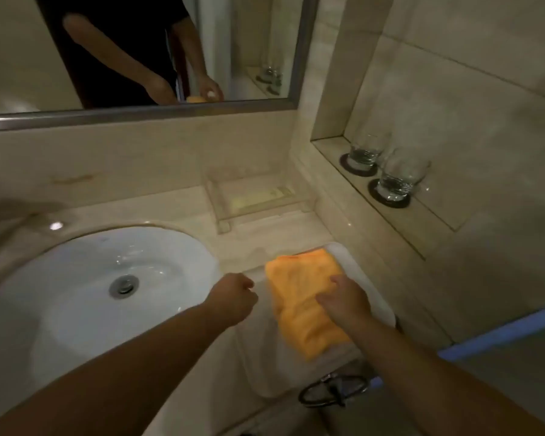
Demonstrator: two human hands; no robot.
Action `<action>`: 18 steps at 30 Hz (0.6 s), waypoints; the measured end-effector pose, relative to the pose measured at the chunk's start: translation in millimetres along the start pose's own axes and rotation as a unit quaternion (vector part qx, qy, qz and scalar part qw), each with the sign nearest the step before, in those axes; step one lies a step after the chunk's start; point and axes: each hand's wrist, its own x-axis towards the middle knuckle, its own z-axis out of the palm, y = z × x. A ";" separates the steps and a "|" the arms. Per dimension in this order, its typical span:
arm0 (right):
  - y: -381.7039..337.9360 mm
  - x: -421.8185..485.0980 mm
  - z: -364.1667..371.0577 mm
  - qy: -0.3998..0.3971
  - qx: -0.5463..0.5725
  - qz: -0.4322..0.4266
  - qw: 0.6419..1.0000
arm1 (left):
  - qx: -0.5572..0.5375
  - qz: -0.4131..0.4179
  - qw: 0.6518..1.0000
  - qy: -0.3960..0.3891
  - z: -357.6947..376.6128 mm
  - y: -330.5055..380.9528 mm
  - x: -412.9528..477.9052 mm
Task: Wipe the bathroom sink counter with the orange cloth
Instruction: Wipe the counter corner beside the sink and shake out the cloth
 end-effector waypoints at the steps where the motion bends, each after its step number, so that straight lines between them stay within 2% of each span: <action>1: 3.0 3.1 0.8 0.014 -0.010 0.000 1.000 | -0.039 -0.020 0.999 -0.012 10.2 2.6 4.3; 3: 8.8 8.2 2.8 0.036 -0.028 0.022 0.999 | -0.119 -0.060 0.991 -0.034 25.5 11.2 7.0; 6: 15.3 13.4 5.2 0.011 0.015 0.072 0.997 | -0.178 -0.085 0.980 -0.035 43.5 23.2 10.0; 12: 10.4 24.0 -16.9 -0.092 0.062 0.051 0.992 | -0.200 -0.107 0.974 -0.023 43.1 27.7 16.8; 15: -8.3 19.3 -28.9 -0.096 0.128 0.037 0.986 | -0.205 -0.109 0.973 0.000 35.3 27.2 17.5; 18: -37.4 9.0 -42.8 -0.132 0.205 0.022 0.969 | -0.273 -0.128 0.953 -0.021 19.7 25.2 12.7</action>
